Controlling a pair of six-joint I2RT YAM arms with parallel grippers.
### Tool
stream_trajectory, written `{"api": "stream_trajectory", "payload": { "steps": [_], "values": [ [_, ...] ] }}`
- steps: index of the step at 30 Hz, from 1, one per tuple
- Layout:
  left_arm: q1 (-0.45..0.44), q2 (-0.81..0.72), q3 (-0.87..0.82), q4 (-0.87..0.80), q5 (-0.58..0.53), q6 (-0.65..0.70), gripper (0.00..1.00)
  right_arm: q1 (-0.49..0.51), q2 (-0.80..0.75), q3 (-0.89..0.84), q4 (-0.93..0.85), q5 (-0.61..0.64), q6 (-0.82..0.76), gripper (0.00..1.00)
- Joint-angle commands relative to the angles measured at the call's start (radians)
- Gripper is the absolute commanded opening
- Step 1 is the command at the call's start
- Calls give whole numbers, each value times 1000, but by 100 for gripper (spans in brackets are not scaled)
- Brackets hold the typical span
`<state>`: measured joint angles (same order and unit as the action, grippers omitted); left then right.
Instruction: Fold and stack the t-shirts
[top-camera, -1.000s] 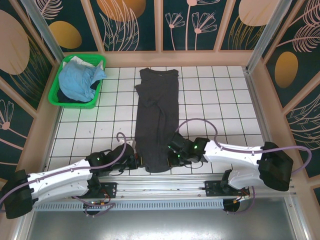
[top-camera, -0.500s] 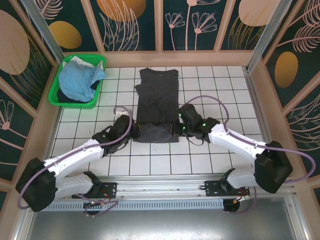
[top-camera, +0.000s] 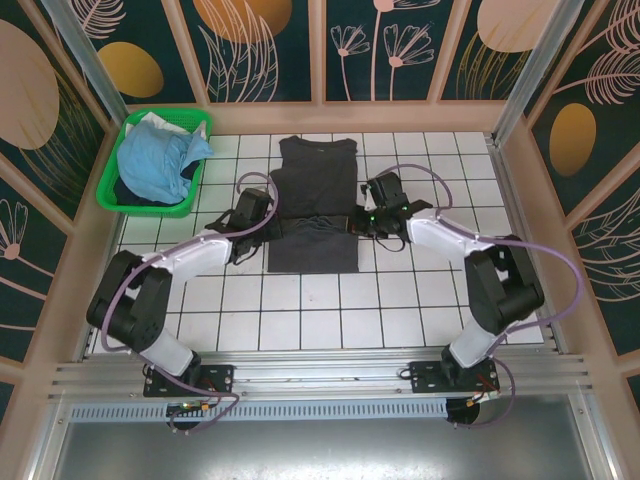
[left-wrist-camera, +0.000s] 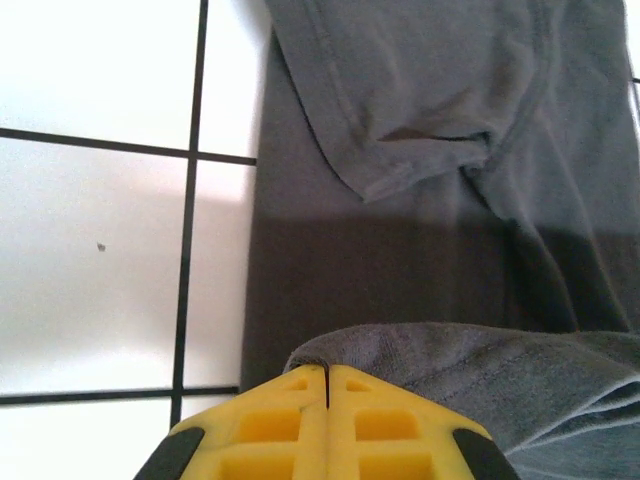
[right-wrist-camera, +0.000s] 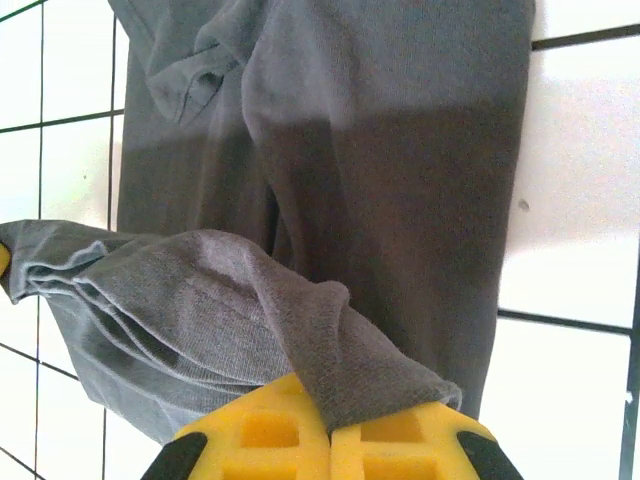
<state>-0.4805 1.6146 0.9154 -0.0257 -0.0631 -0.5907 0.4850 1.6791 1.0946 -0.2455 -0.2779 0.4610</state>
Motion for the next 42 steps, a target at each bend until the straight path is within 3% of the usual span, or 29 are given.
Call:
{"api": "stream_trajectory", "payload": {
  "steps": [1, 19, 26, 30, 32, 34, 36, 39, 42],
  "values": [
    [23, 61, 51, 31, 55, 36, 0, -21, 72, 75, 10, -43, -48, 0],
    [89, 213, 242, -5, 151, 77, 0, -89, 226, 255, -49, -47, -89, 1],
    [106, 297, 321, -63, 129, 97, 0, -107, 318, 342, -57, -58, -99, 5],
    [115, 320, 360, -86, 121, 103, 18, -128, 370, 402, -82, -51, -110, 32],
    [116, 320, 375, -93, 116, 105, 27, -137, 368, 423, -97, -29, -111, 37],
    [117, 310, 388, -110, 99, 112, 42, -138, 339, 422, -97, 2, -113, 43],
    [117, 291, 395, -125, 75, 121, 51, -135, 282, 383, -73, 42, -104, 44],
    [116, 248, 373, -131, 66, 140, 54, -102, 169, 264, 15, 73, -89, 44],
    [115, 185, 302, -97, 106, 143, 48, -40, 105, 128, 116, 32, -81, 42]
  ]
}}
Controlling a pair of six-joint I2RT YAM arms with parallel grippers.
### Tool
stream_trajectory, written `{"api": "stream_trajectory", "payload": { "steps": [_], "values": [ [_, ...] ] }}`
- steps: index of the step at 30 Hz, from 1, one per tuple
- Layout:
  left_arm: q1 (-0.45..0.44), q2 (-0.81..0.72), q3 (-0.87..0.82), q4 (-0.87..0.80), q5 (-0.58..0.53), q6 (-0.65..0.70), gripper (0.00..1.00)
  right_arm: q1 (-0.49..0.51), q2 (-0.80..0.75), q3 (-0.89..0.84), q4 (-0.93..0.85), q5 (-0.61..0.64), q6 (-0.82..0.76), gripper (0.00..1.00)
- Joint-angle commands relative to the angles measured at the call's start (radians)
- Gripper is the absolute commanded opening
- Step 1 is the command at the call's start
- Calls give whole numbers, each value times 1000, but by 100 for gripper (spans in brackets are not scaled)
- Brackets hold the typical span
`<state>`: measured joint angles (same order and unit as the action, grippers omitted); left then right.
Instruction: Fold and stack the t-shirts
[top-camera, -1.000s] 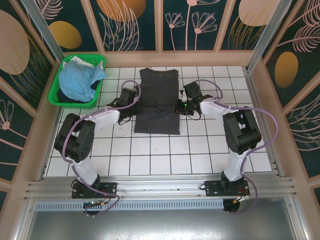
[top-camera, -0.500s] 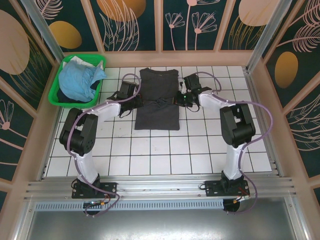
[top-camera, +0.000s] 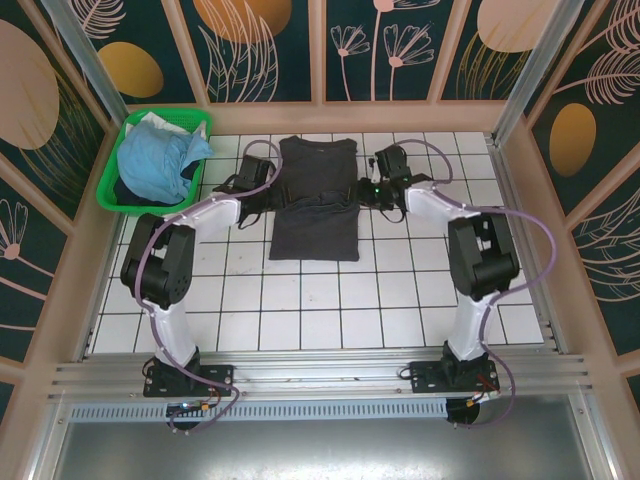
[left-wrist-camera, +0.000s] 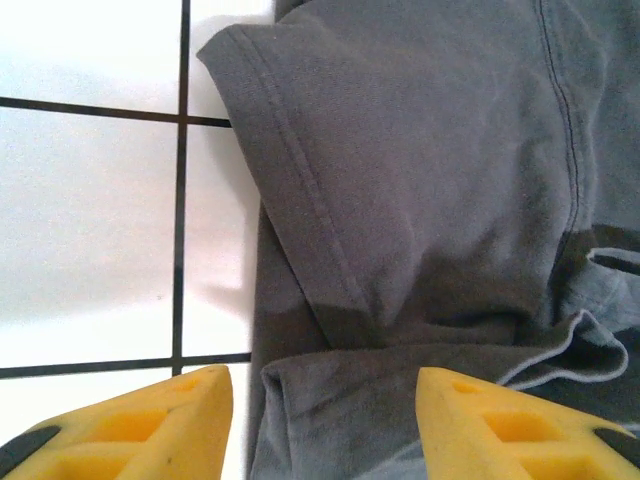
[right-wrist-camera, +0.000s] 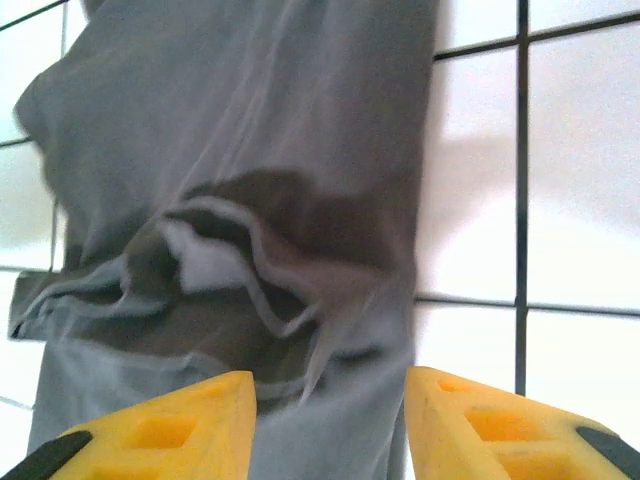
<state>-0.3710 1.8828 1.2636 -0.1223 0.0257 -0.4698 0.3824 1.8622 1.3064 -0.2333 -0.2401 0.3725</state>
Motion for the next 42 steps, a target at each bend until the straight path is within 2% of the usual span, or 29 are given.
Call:
{"api": "stream_trajectory", "payload": {
  "steps": [1, 3, 4, 8, 14, 25, 35, 37, 39, 42],
  "values": [
    [6, -102, -76, 23, 39, 20, 48, 76, -81, -106, 126, -22, 25, 37],
    [6, -144, -129, 58, 55, -3, 48, 114, -73, -148, 167, -14, 85, 22],
    [5, -161, -145, 67, 60, -11, 48, 137, -73, -168, 194, 9, 118, 19],
    [6, -251, -226, 116, 86, -26, 49, 215, -36, -158, 227, 44, 133, 20],
    [6, -335, -358, 187, 107, -34, 50, 217, 101, 15, 116, 118, 77, 18],
    [6, -375, -404, 138, 42, 18, 53, 200, 323, 326, -21, 215, 16, 18],
    [6, -335, -405, 111, 86, 56, 53, 170, 475, 588, -49, 161, -23, 18],
    [6, -309, -402, 125, 122, 55, 49, 137, 495, 662, -95, 154, -28, 18],
    [6, -272, -388, 152, 170, 62, 46, 145, 476, 691, -125, 176, -41, 18],
    [6, -179, -323, 157, 178, 63, 42, 159, 381, 606, -112, 205, -47, 19]
  ]
}}
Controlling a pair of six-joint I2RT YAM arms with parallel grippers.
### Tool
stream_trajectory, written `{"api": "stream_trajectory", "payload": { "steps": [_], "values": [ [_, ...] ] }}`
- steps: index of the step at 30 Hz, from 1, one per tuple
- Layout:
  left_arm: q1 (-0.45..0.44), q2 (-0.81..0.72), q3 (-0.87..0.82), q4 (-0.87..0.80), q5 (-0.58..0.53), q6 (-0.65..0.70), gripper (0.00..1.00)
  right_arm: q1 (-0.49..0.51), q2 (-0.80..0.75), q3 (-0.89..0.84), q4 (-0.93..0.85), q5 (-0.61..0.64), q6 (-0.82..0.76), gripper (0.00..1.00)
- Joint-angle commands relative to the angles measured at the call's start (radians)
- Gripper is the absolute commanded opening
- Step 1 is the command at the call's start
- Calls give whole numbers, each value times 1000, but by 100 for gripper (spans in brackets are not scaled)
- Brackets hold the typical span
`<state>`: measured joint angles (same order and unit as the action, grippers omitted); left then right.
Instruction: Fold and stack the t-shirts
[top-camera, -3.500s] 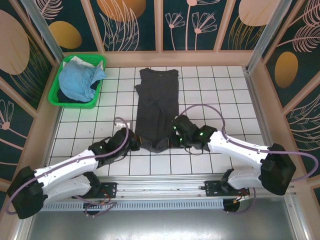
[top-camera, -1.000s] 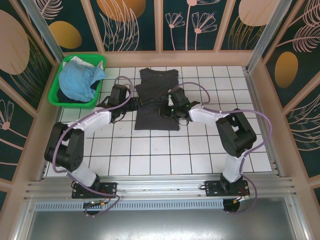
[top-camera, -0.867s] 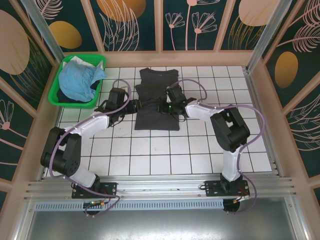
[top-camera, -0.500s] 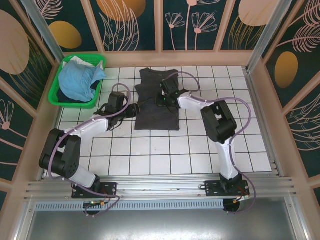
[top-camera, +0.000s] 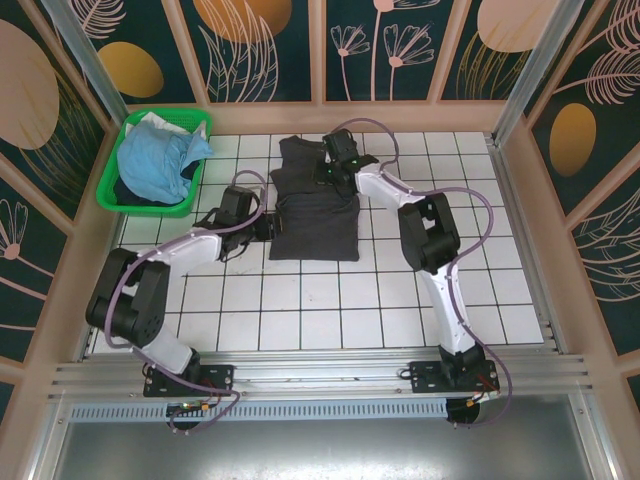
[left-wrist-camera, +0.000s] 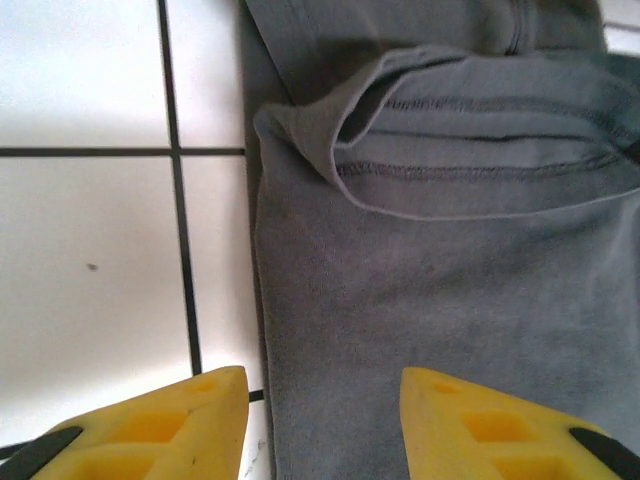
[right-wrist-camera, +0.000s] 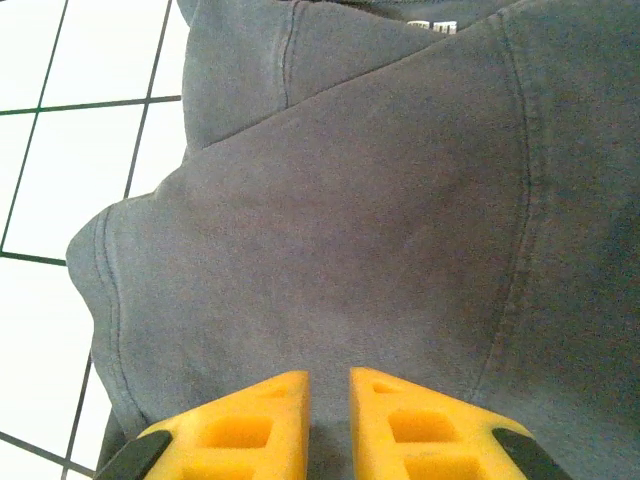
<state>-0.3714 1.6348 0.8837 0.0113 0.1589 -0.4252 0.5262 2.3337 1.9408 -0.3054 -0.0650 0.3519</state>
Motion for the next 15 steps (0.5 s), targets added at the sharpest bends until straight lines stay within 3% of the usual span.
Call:
{"api": "stream_trajectory", "payload": {
  "steps": [1, 5, 10, 15],
  "values": [
    [6, 118, 82, 29, 45, 16, 40, 15, -136, -94, -11, 34, -24, 19],
    [7, 256, 219, 31, 81, 5, 32, 53, -323, -396, 110, 37, 2, 20],
    [7, 352, 365, -3, 85, 6, 30, 76, -488, -706, 243, 31, 52, 21],
    [7, 421, 463, -37, 53, 17, 28, 78, -483, -786, 241, -17, 57, 21]
  ]
}}
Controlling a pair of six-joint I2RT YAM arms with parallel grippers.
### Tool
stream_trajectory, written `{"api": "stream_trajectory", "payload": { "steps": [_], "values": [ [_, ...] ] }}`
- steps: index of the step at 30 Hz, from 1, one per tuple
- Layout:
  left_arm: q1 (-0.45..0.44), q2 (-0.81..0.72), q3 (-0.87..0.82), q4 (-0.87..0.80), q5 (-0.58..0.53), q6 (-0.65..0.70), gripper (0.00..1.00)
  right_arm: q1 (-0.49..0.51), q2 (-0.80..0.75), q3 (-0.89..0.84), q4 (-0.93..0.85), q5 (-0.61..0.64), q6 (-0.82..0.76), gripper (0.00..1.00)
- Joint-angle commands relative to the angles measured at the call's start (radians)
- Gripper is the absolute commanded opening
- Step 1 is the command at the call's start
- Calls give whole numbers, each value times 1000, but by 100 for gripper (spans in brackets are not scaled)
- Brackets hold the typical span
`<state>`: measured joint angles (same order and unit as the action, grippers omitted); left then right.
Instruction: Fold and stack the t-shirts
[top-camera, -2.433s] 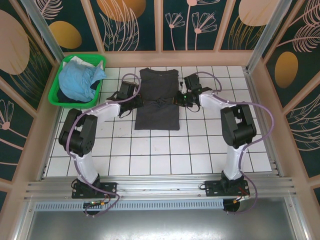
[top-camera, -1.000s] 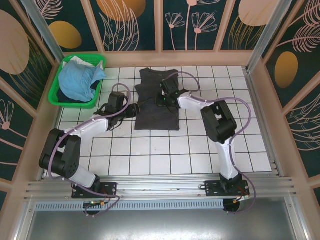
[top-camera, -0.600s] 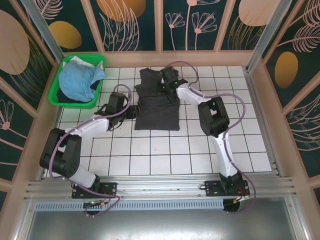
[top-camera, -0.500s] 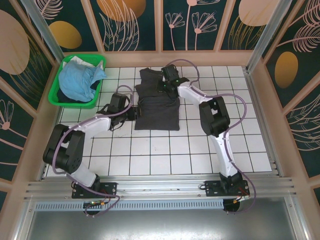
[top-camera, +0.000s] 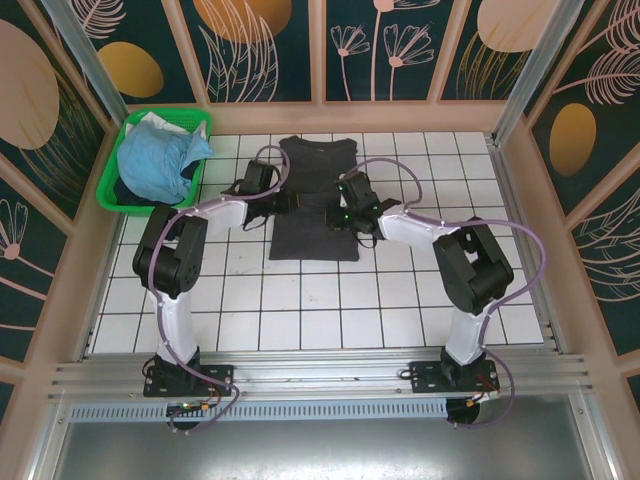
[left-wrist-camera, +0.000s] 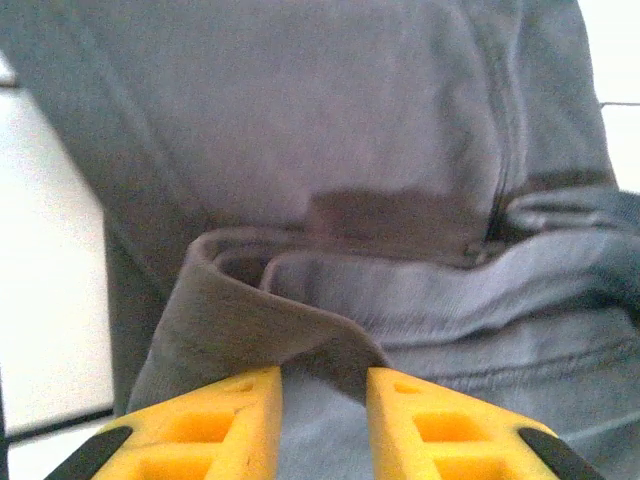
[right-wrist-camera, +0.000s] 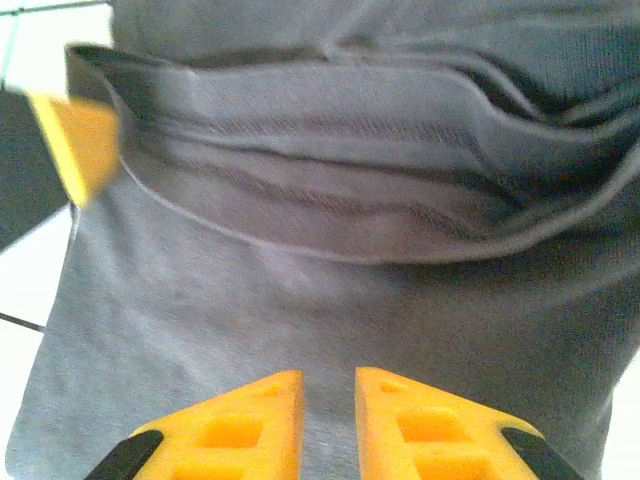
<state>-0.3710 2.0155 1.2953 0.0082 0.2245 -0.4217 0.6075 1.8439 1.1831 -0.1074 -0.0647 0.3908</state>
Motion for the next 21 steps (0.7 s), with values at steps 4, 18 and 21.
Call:
{"api": "stream_trajectory", "payload": {
  "steps": [4, 18, 21],
  "values": [
    [9, 76, 107, -57, -56, 13, 26, -11, 23, -24, 49, -3, 1, 22],
    [17, 0, 95, -96, -141, 16, 44, -98, 307, 327, -74, 27, -37, 22],
    [17, -56, -2, -51, -114, -1, 46, -126, 359, 357, -66, -15, -35, 25]
  ]
}}
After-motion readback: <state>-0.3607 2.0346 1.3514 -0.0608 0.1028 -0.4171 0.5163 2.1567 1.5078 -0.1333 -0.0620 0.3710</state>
